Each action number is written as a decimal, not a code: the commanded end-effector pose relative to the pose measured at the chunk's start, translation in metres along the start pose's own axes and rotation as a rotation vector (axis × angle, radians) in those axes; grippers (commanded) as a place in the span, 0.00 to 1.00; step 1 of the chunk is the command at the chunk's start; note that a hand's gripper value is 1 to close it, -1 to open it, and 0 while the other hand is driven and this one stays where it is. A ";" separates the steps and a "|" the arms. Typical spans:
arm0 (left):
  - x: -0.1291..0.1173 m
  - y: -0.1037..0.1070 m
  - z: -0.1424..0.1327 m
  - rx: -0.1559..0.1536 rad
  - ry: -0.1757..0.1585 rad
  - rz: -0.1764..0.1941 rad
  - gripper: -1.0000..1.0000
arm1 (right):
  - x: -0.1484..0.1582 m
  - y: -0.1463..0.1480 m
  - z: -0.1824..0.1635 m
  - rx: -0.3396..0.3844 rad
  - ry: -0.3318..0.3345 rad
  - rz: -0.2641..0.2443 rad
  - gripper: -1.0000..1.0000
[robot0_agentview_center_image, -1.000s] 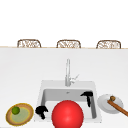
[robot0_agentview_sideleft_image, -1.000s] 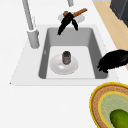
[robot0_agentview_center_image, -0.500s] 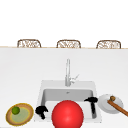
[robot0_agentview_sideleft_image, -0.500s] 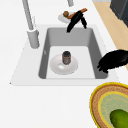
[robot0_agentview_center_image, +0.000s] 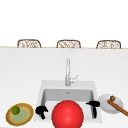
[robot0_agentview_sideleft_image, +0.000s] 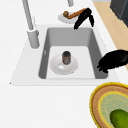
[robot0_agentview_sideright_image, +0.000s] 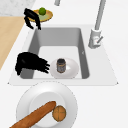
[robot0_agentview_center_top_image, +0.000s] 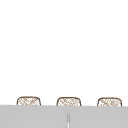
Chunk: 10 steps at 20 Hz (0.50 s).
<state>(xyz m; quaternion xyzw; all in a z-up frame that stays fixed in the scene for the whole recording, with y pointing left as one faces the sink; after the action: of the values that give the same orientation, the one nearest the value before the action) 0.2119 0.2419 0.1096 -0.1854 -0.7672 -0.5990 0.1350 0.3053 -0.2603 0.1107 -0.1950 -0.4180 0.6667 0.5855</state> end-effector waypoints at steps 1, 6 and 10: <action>0.000 0.000 0.000 0.000 0.000 0.000 0.50 | 0.007 0.005 0.021 -0.020 0.019 -0.057 0.00; 0.000 0.000 0.000 0.000 0.000 0.000 0.50 | 0.016 0.019 0.044 -0.024 0.056 -0.036 0.00; 0.000 0.000 0.000 0.000 0.000 0.000 0.50 | 0.023 0.022 0.056 0.005 0.059 -0.012 0.00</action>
<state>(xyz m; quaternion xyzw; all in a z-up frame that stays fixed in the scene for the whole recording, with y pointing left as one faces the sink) 0.2119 0.2419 0.1096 -0.1854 -0.7672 -0.5990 0.1350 0.2541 -0.2592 0.1288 -0.2013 -0.4060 0.6652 0.5934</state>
